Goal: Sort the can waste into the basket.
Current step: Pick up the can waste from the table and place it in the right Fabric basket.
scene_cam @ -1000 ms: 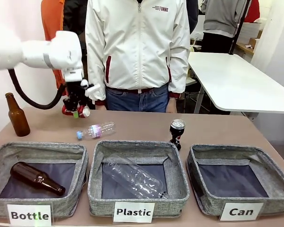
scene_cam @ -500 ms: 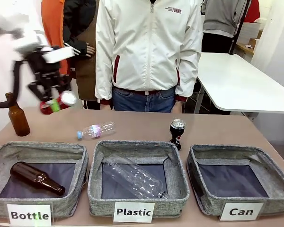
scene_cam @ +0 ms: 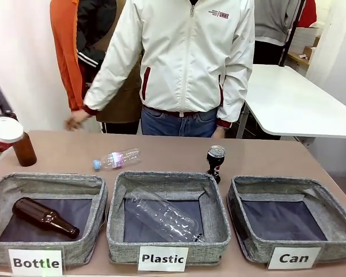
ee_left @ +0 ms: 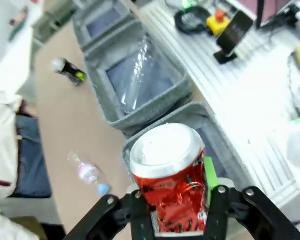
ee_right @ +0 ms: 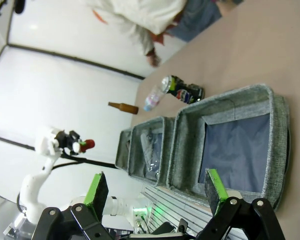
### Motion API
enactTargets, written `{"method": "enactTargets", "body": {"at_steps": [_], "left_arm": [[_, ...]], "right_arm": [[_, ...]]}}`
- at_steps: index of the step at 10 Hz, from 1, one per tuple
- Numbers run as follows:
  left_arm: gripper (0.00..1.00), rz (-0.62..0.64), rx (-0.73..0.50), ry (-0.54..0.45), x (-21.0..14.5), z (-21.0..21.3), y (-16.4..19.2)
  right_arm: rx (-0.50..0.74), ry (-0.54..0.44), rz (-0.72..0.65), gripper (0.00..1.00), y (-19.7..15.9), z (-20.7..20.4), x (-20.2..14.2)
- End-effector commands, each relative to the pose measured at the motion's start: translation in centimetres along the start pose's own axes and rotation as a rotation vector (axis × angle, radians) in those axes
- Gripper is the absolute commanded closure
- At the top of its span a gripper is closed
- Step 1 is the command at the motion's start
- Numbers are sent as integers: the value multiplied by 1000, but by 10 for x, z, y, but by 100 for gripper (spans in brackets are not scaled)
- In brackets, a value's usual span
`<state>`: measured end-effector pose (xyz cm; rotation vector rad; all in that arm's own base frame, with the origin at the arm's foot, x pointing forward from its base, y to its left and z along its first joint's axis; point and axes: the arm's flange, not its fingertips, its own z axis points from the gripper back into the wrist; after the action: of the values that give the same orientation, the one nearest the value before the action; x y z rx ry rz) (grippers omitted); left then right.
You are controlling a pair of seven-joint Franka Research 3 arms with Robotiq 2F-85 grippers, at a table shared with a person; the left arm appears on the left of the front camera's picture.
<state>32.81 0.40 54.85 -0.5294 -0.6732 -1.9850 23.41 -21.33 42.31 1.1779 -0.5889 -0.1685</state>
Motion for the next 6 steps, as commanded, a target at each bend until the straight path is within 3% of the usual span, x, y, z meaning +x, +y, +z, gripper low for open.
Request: {"method": "enactTargets", "body": {"at_steps": [1,2,3,6], "left_arm": [[100,-16,153,-15,0,-5,-33],[100,-2,191,-3,-9,0,-37],[100,2,67,-10,1,4,-22],[100,2,67,-10,1,4,-22]], "right_arm": [[20,-16,26,0,0,0,3],[20,-16,26,0,0,0,3],[20,-16,26,0,0,0,3],[20,-16,26,0,0,0,3]]}}
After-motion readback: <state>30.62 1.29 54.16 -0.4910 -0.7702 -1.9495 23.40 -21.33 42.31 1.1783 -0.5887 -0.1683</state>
